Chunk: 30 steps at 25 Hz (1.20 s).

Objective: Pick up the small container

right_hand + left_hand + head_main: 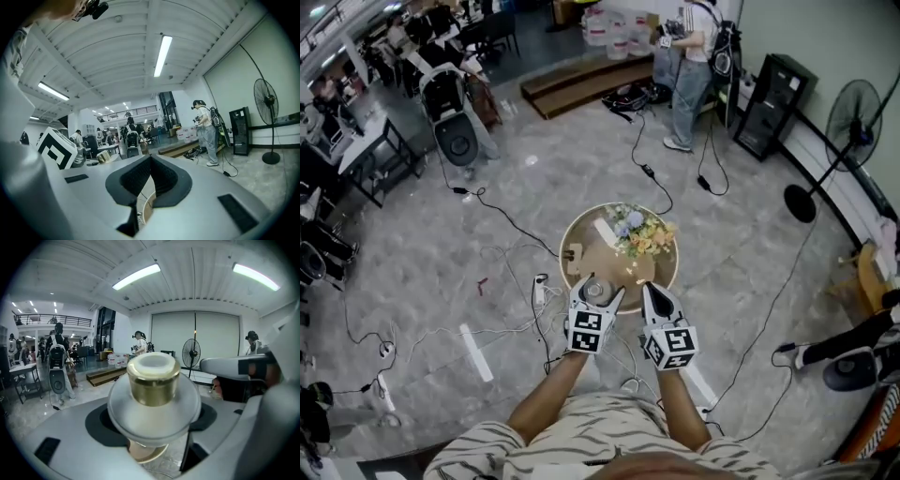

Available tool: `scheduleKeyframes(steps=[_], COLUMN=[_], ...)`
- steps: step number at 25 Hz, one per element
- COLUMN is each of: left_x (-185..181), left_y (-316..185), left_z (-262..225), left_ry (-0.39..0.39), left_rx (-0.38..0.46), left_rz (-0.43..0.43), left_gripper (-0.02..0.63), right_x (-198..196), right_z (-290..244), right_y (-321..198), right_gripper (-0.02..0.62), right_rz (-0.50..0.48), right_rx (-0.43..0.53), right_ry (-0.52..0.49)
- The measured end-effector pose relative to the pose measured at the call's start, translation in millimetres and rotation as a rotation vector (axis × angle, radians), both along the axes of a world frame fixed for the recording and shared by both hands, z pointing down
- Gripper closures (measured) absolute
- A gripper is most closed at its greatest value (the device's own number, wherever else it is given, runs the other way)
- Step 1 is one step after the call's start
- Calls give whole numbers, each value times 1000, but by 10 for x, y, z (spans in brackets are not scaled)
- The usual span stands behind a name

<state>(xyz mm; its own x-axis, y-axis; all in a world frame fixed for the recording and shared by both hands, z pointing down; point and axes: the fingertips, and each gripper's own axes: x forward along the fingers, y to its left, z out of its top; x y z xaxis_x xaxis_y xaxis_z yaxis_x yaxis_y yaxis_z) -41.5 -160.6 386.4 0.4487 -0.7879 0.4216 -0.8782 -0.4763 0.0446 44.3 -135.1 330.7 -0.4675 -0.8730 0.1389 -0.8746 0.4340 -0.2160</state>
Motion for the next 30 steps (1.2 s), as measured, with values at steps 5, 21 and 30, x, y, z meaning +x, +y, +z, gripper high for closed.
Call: scheduleKeyframes(steps=[5, 21, 30], left_x=[-122, -377, -424], left_y=[-26, 23, 29], left_z=[-386, -890, -929], left_ry=[17, 22, 43], left_rx=[40, 128, 155], left_rz=[5, 40, 9], left_gripper=[278, 278, 278], right_x=[-99, -324, -270], right_z=[-312, -600, -598], right_y=[-61, -62, -57], right_gripper=[584, 584, 584], right_rz=[-6, -3, 1], right_rx=[40, 99, 108], right_ry=[6, 27, 51])
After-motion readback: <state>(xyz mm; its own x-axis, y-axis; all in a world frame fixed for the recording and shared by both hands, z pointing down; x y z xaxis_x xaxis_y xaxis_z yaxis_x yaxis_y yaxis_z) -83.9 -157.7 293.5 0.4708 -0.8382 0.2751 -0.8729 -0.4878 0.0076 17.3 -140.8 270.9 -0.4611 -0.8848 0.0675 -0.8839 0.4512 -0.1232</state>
